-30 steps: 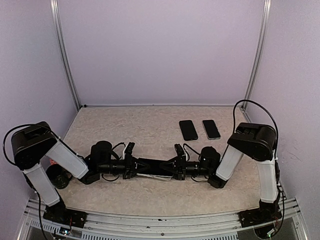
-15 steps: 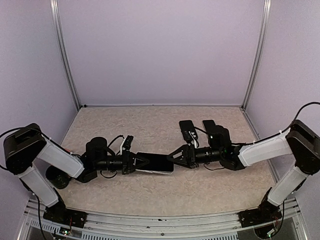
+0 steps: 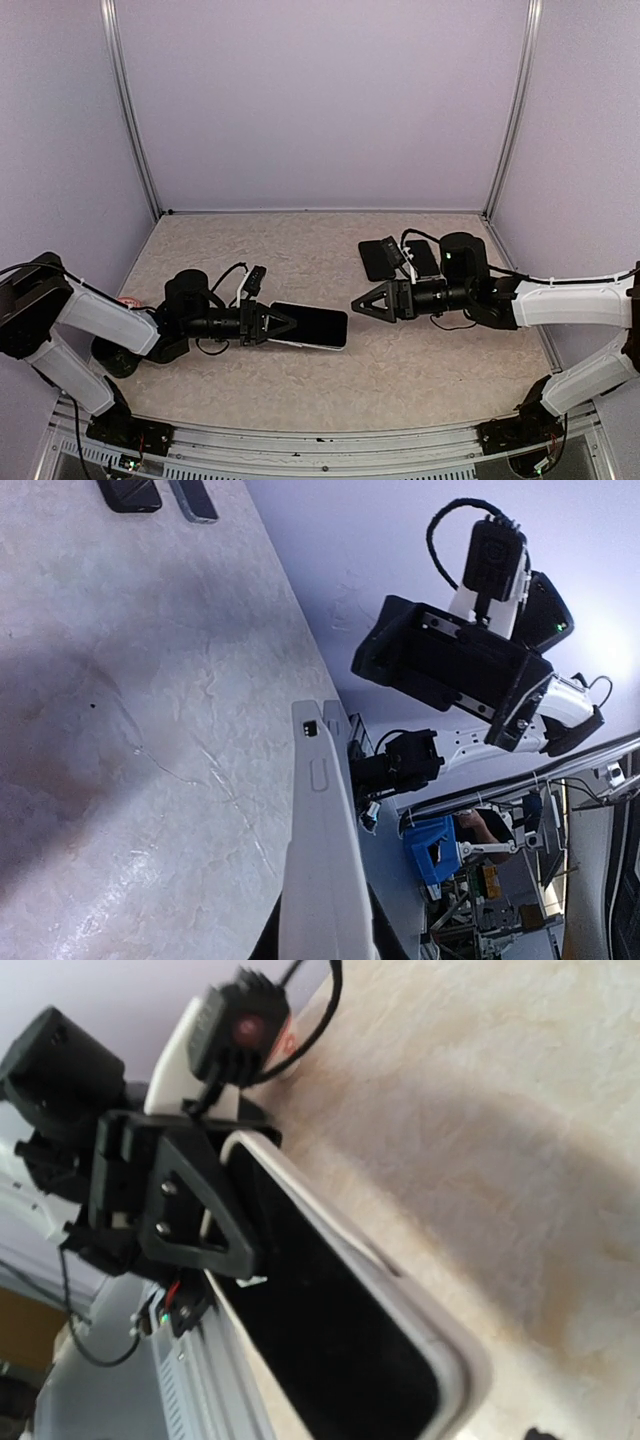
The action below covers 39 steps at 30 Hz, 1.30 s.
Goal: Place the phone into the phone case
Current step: Install the phone on the phone case, then press the phone with the phone case.
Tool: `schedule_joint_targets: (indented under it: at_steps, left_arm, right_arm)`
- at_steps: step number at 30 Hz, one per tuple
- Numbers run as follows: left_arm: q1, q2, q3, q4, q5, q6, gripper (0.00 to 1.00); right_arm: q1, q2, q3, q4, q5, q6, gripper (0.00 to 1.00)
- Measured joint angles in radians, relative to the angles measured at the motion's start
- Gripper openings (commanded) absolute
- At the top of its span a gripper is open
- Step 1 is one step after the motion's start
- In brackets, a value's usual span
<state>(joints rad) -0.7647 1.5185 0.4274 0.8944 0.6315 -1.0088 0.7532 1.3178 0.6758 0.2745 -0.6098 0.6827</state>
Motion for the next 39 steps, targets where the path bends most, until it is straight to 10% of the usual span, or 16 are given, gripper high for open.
schedule_joint_targets:
  at_steps: [21,39]
  left_arm:
    - [-0.042,-0.087,0.01,0.174,0.156,-0.001,0.0]
    - [-0.053,-0.06,0.041,0.213,0.18,-0.015,0.0]
  right_arm:
    - [-0.016,0.082,-0.086,0.421,-0.433,0.068,0.77]
    - [0.015,0.12,-0.044,0.465,-0.529,0.094,0.33]
